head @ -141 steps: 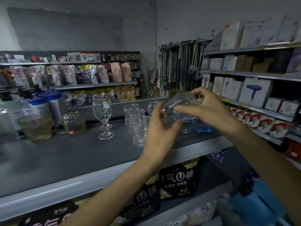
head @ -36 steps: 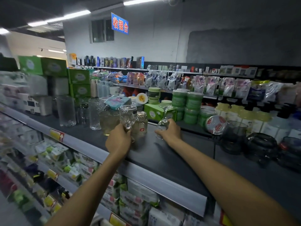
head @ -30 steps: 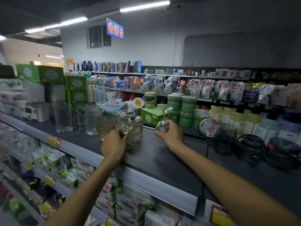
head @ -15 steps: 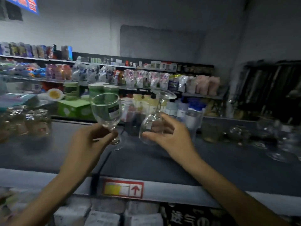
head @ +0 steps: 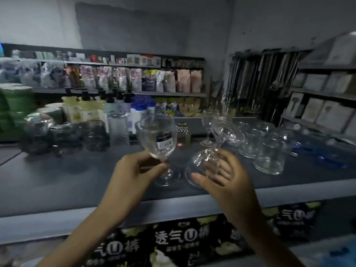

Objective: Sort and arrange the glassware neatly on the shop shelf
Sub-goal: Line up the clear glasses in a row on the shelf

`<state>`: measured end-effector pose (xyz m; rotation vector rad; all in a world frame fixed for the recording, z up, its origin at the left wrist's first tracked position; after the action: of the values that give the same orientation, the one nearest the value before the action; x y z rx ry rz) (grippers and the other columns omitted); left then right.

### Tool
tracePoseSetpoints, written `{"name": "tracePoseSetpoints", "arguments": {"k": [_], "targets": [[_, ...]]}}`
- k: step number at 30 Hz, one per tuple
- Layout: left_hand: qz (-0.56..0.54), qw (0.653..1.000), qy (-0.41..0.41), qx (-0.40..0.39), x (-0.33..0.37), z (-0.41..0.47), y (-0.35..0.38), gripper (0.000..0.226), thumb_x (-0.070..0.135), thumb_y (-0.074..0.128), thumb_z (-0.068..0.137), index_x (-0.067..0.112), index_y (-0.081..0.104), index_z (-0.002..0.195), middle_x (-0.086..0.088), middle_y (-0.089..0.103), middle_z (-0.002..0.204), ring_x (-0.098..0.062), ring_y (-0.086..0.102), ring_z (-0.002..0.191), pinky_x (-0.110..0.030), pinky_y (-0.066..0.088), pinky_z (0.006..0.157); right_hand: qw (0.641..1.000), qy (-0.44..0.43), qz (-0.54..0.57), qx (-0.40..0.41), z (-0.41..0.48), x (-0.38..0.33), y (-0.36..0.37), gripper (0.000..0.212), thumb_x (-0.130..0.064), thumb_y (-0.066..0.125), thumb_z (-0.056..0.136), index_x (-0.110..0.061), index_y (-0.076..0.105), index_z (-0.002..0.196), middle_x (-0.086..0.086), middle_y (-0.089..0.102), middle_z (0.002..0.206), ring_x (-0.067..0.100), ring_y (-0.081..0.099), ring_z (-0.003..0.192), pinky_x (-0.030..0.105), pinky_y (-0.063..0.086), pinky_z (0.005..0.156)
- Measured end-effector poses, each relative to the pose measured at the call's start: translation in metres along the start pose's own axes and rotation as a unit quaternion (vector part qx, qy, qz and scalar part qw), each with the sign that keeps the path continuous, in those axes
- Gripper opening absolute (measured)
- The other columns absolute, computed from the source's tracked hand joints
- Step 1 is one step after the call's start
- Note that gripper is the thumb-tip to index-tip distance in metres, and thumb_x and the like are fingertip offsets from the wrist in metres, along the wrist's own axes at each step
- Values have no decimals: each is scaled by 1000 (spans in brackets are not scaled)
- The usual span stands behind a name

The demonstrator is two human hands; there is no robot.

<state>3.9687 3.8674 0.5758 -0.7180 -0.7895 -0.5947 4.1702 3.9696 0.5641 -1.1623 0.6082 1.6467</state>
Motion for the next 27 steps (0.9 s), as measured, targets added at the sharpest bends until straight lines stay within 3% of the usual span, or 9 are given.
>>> {"name": "tracePoseSetpoints", "arguments": {"k": [10,13,17,21,23,25,27], "targets": [[63,997,18,-34,34,47,156,12,17,80,87,29,81,90,21,77,84,11,70,83,-8,51,73,998,-3,-17,65,3,53,-132,67,-12,93,68,-26,64,127,-16,74,115,-3,70,105,15,56,86],[66,997,7,-30,35,63,177,9,17,80,89,22,82,95,14,79,86,7,72,82,-12,55,73,997,-14,-24,72,8,58,-152,69,-17,95,66,-31,64,126,-19,72,117,-2,68,109,17,56,91],[96,995,-28,-26,20,86,197,13,27,83,87,15,80,84,5,77,75,-3,72,72,-28,56,70,996,-30,-26,78,11,61,-166,66,-18,95,67,-38,64,121,-23,73,113,-1,70,106,24,59,92],[96,994,-50,-11,9,99,208,17,27,87,83,12,80,78,3,76,69,5,60,59,-19,48,59,996,-39,-29,74,14,65,-173,67,-26,95,66,-51,59,116,-25,71,114,-2,67,110,25,58,93],[103,993,-55,-7,6,101,210,16,26,87,82,13,80,77,4,75,68,8,58,57,-16,46,56,996,-42,-33,72,17,68,-173,68,-30,96,65,-49,60,120,-21,71,118,0,67,112,28,58,95],[106,992,-65,-2,1,102,212,15,25,87,83,14,80,76,4,75,68,5,63,59,-19,49,58,996,-48,-41,67,20,69,-173,69,-33,96,65,-48,61,122,-18,70,121,1,67,113,28,58,95],[101,992,-81,-2,-4,102,214,15,26,85,84,13,80,78,3,77,72,-4,72,70,-31,59,68,995,-57,-47,62,22,68,-173,67,-34,96,64,-55,59,116,-20,70,119,-2,65,113,21,56,93]]}}
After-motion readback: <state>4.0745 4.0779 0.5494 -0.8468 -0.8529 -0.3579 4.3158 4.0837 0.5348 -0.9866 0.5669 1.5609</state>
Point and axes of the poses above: each hand's wrist, its own z-axis towards the middle knuckle, its own y-axis out of the palm, x = y × z, the point moved 5 cm from there along z, towards the middle knuckle
